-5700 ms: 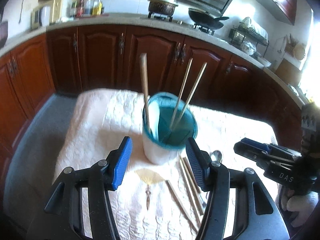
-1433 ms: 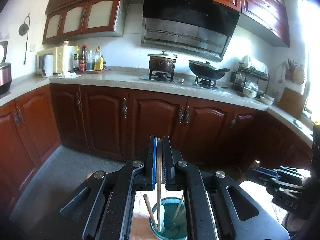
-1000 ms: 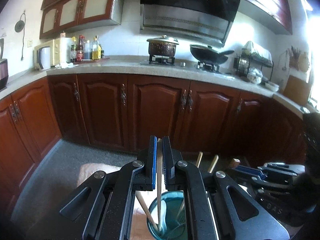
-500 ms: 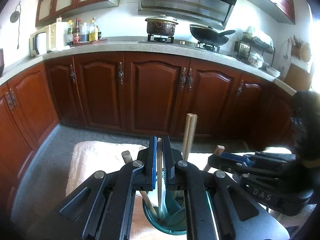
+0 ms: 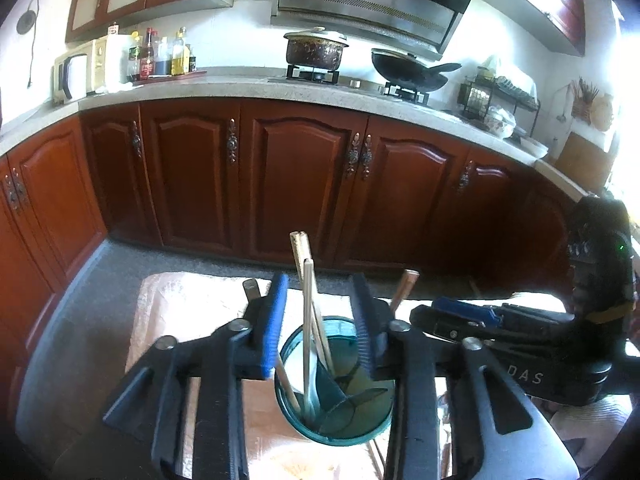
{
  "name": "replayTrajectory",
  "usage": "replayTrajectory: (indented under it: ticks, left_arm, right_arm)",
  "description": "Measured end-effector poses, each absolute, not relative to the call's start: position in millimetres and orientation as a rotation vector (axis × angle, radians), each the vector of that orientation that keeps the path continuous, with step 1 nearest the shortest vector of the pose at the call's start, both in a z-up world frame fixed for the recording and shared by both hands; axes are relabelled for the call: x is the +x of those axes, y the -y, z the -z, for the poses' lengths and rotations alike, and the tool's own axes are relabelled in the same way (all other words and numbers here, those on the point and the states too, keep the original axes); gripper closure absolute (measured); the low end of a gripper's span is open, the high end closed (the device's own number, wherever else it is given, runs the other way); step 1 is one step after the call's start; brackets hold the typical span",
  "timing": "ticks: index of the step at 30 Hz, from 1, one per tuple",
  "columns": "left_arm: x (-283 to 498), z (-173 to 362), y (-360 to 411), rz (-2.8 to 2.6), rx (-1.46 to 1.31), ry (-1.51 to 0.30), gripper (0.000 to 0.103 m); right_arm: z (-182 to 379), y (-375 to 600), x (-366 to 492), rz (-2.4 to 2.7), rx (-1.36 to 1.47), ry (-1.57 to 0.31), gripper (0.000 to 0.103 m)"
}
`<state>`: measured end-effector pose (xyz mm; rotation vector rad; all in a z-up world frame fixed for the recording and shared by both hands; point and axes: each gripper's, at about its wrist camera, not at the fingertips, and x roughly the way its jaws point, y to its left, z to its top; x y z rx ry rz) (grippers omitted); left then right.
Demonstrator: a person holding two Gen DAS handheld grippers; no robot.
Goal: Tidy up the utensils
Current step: 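Lower the chopsticks into the holder and open both grippers, then move both open grippers down to the last chopsticks beside the spoon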
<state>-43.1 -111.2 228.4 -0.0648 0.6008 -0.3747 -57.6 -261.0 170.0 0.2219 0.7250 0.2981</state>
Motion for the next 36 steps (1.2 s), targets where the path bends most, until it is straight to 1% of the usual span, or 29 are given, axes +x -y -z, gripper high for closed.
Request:
replayTrajectory:
  ticks: [1,2,8,22,24,31,36]
  left_arm:
    - [-45.7,-230.0,110.9,0.378,-0.067,-0.599,0.060]
    - [-49.3,-231.0,110.1,0.382,-0.070,-0.598,0.058]
    - [-73.0,-233.1,107.6,0.382,-0.065,-0.590,0.052]
    - [-120.9,-212.7,119.9,0.374,-0.005,-0.631,0.050]
    - [-126.9,-210.6,121.4,0.373,0.000,-0.633,0.050]
    - [-139.2,-206.3,126.6,0.386,0.004,-0.644,0.044]
    - [-147.8,-202.4,128.5,0.397,0.008,-0.650,0.042]
  right_arm:
    - [-169.7,261.7,-61.3,-0.297,0.224,-0.722,0.072]
    - [-169.4,262.8,-64.5,-0.295,0.225,-0.720,0.072]
    - [-163.7,263.9,-94.7,-0.244,0.206,-0.716,0.071]
    - [-163.8,258.0,-146.1,-0.129,0.137,-0.679,0.065]
    - [-164.1,257.3,-155.7,-0.116,0.128,-0.670,0.063]
    - [-163.4,256.0,-174.2,-0.100,0.124,-0.671,0.062]
    - [-160.1,258.3,-181.1,-0.090,0.130,-0.680,0.062]
